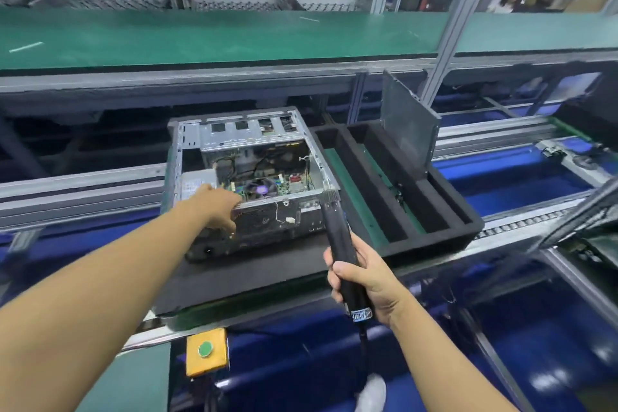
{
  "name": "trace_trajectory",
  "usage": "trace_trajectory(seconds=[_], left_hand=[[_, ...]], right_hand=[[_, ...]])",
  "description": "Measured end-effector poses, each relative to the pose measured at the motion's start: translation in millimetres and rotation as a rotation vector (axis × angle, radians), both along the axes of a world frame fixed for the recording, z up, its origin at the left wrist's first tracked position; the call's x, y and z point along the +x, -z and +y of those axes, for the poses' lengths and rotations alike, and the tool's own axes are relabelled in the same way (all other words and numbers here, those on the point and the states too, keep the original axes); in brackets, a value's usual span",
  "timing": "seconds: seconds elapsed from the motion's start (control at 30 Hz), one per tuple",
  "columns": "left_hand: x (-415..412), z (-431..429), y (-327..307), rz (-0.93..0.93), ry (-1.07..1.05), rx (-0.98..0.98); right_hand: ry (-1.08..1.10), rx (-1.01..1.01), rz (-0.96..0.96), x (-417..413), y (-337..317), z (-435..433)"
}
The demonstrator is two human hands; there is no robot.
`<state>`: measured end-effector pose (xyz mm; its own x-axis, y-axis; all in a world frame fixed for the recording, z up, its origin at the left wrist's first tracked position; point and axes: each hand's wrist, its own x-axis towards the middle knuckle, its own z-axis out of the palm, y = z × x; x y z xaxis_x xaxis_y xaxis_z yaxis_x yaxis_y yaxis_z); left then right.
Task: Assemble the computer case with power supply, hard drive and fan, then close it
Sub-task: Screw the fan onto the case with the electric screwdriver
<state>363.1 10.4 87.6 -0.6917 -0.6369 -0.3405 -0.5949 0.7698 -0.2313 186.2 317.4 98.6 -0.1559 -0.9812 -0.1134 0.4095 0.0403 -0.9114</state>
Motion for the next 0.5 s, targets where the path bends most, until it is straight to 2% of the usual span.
trace_trajectory(seconds=[0.17,0.5], left_hand=[[7.8,-6.9,17.0,0.046,0.096,-0.114],[13.0,-11.4,28.6,0.213,0.088,-0.065]], right_hand=[[0.043,0.051,0.022,18.4,11.2,24.3],[0.024,0.181,0.067,41.6,42.8,36.9]])
